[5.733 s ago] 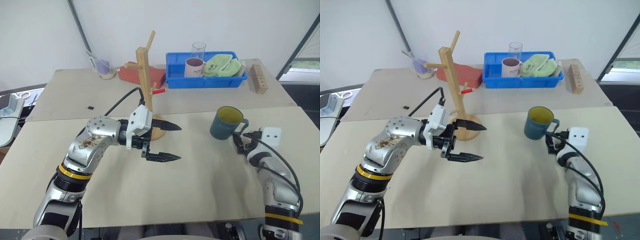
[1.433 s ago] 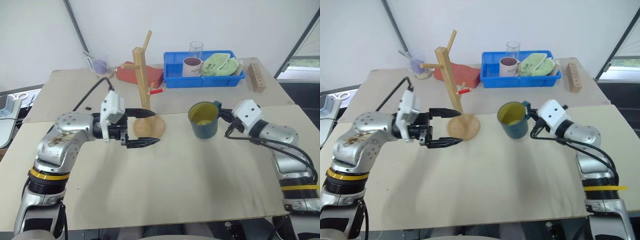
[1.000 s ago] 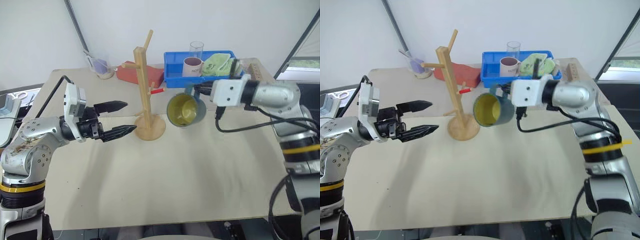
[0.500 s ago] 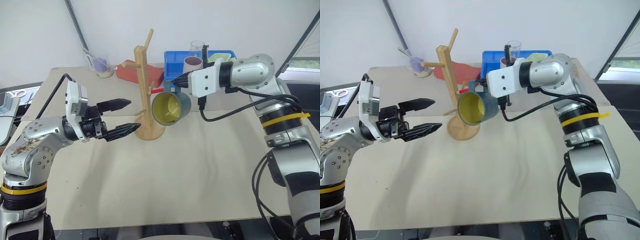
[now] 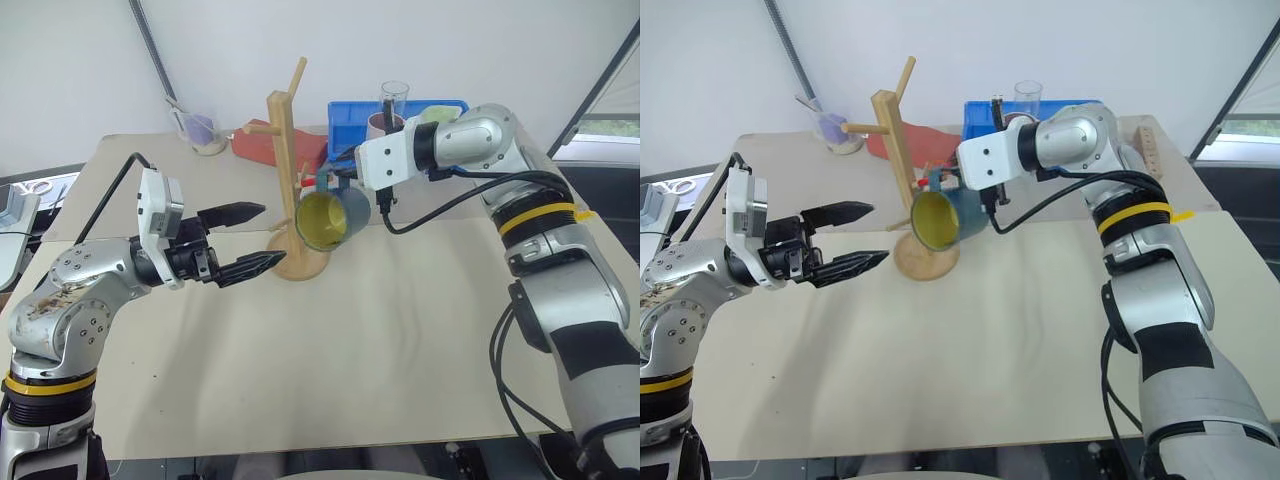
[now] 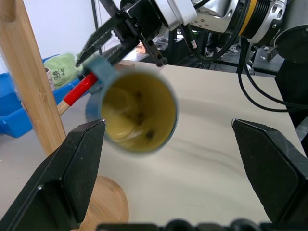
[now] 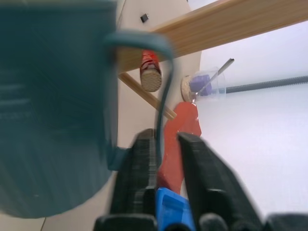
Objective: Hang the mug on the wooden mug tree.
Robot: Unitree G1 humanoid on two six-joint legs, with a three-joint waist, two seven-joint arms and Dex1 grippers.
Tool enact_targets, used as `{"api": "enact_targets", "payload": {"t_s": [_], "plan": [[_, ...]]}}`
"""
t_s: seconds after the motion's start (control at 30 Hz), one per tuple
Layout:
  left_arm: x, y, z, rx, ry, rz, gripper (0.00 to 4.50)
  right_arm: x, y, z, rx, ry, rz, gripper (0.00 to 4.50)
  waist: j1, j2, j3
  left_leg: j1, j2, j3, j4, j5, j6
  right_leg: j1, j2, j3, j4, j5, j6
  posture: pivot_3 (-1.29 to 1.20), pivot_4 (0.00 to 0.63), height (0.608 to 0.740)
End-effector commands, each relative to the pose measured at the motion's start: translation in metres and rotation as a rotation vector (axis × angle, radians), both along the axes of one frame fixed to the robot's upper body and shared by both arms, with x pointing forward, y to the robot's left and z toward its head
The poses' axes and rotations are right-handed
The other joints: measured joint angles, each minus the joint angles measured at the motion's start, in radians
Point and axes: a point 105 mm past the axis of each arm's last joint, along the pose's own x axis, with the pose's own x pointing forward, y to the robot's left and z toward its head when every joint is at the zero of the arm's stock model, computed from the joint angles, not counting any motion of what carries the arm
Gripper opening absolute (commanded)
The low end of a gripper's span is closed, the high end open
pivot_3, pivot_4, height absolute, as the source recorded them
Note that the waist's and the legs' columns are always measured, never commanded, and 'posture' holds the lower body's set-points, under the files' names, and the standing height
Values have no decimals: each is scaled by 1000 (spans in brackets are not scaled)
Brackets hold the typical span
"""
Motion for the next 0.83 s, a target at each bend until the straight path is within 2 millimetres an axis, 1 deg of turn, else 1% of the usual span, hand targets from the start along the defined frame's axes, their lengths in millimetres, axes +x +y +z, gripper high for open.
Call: {"api": "enact_targets", "payload": {"t_s": [0.03, 0.1, 0.13, 0.17, 0.23, 0.33, 0.37, 0.4, 0.47, 0.57, 0.63, 0.7, 0.77, 0.83], "plan": [[-2, 1, 9, -10, -54, 5, 4500, -4, 0, 25, 31, -81, 27, 2446, -1, 0, 0, 0, 0, 0, 0, 0, 0, 0, 0, 0, 0, 0, 0, 0, 150, 734], [0, 3, 9, -2, -60, 22, 4500, -7, -7, 27, 25, -84, 29, 3121, -1, 0, 0, 0, 0, 0, 0, 0, 0, 0, 0, 0, 0, 0, 0, 0, 150, 734], [1, 5, 9, 3, -60, 31, 4500, -10, -12, 28, 22, -78, 30, 3522, 0, 0, 0, 0, 0, 0, 0, 0, 0, 0, 0, 0, 0, 0, 0, 0, 150, 734], [2, 7, 10, 7, -69, 45, 4500, -14, -19, 28, 26, -62, 29, 3822, 2, 0, 0, 0, 0, 0, 0, 0, 0, 0, 0, 0, 0, 0, 0, 0, 150, 734], [5, 11, 11, 15, -80, 69, 4500, -19, -27, 30, 40, -32, 25, 3822, 6, 0, 0, 0, 0, 0, 0, 0, 0, 0, 0, 0, 0, 0, 0, 0, 150, 734], [8, 14, 10, 33, -82, 91, 4500, -24, -30, 30, 54, -4, 19, 3822, 5, 0, 0, 0, 0, 0, 0, 0, 0, 0, 0, 0, 0, 0, 0, 0, 150, 734], [15, 22, 8, 102, -80, 153, 4500, -32, -44, 32, 128, 94, -12, 3822, 5, 0, 0, 1, 0, 0, 0, 0, 0, 0, 0, 1, 0, 0, 0, 0, 150, 734], [19, 30, 5, 159, -78, 203, 4500, -41, -53, 33, 189, 187, -26, 3822, 6, -1, 0, 0, 0, -1, 0, 0, 0, 0, 1, 1, 1, 0, 0, 0, 150, 734], [22, 41, 0, 254, -69, 243, 4500, -60, -66, 32, 279, 348, -46, 3822, 14, 0, 0, 0, 1, -1, 0, 0, 0, 0, 1, 0, 1, 0, -1, 0, 150, 734], [20, 55, -3, 302, -51, 258, 4500, -85, -70, 30, 368, 494, -57, 3822, 17, 3, 0, 0, 0, 1, 0, 0, 0, 0, -1, 0, 0, -2, -2, 0, 150, 734], [21, 62, -1, 310, -53, 282, 4500, -96, -71, 29, 412, 551, -66, 3822, 12, 3, 0, 0, 0, 2, 0, 0, -1, -1, -1, 1, -1, -2, -3, 0, 150, 734], [23, 65, 1, 305, -56, 292, 4500, -101, -70, 29, 440, 570, -82, 3822, 8, 1, 2, 1, 1, 1, 0, -1, -2, -2, -1, 1, 0, -2, -3, 0, 150, 734], [24, 62, 5, 276, -66, 286, 4500, -103, -69, 30, 465, 575, -92, 3822, 8, -1, 3, 2, 1, 1, 0, -5, -8, -6, -1, 1, -1, -2, -3, 0, 150, 734], [26, 61, 9, 258, -70, 281, 4500, -104, -69, 31, 473, 576, -96, 3822, 9, -2, 3, 2, 1, 2, 0, -5, -9, -7, -1, 1, -1, -2, -3, 0, 150, 734]]}}
